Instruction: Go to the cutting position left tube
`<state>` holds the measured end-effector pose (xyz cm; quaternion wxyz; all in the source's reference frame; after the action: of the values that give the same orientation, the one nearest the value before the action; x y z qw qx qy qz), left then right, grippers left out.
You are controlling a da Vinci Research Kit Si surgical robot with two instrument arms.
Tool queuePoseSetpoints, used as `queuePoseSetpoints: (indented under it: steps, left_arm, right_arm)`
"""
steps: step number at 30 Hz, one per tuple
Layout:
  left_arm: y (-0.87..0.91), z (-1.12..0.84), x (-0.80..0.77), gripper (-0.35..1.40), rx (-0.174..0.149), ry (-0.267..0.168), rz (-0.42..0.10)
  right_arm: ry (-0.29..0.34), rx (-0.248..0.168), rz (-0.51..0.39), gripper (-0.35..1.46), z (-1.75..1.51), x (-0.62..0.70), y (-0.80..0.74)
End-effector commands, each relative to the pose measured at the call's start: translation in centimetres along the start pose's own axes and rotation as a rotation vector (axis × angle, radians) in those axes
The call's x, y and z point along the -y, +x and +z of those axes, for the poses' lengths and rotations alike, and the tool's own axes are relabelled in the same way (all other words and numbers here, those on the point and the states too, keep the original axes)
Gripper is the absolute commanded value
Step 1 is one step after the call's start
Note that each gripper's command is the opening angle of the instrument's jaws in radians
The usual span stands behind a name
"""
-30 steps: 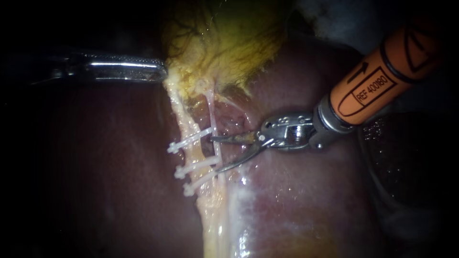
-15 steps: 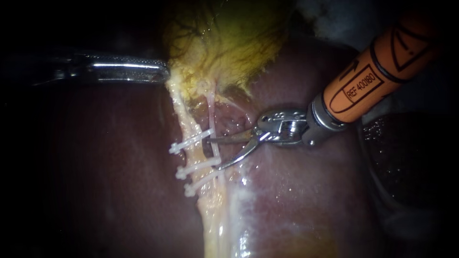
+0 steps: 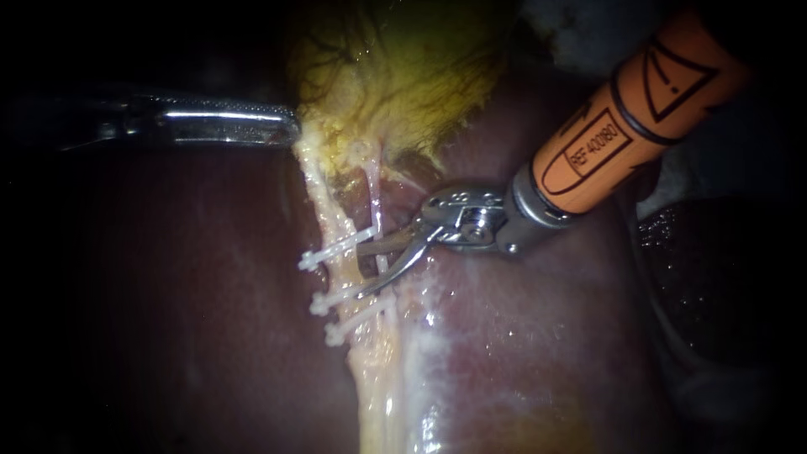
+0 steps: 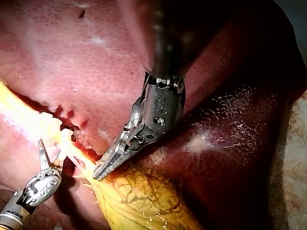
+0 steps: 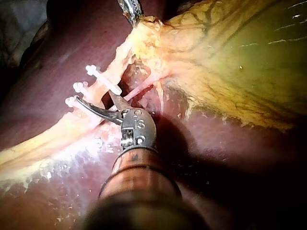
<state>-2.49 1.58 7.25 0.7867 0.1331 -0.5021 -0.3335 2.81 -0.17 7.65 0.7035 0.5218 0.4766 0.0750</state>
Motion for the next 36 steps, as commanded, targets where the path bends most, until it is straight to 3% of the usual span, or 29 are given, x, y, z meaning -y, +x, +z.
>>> queuePoseSetpoints:
  steps: [1, 18, 30, 36]
  left_arm:
    - [0.00, 0.00, 0.00, -0.35, 0.000, 0.000, 0.000]
    - [0.00, -0.01, 0.00, -0.35, 0.000, 0.000, 0.000]
    - [0.00, -0.01, 0.00, -0.35, 0.000, 0.001, 0.000]
    - [0.00, -0.01, 0.00, -0.35, 0.000, 0.001, 0.000]
  right_arm:
    - [0.009, -0.003, 0.003, 1.20, 0.02, 0.00, -0.01]
    - [0.145, -0.131, -0.011, 1.12, 0.36, 0.00, 0.18]
    - [0.223, -0.210, -0.018, 1.07, 0.52, 0.20, 0.38]
    - [0.235, -0.219, -0.012, 1.07, 0.46, 0.28, 0.52]
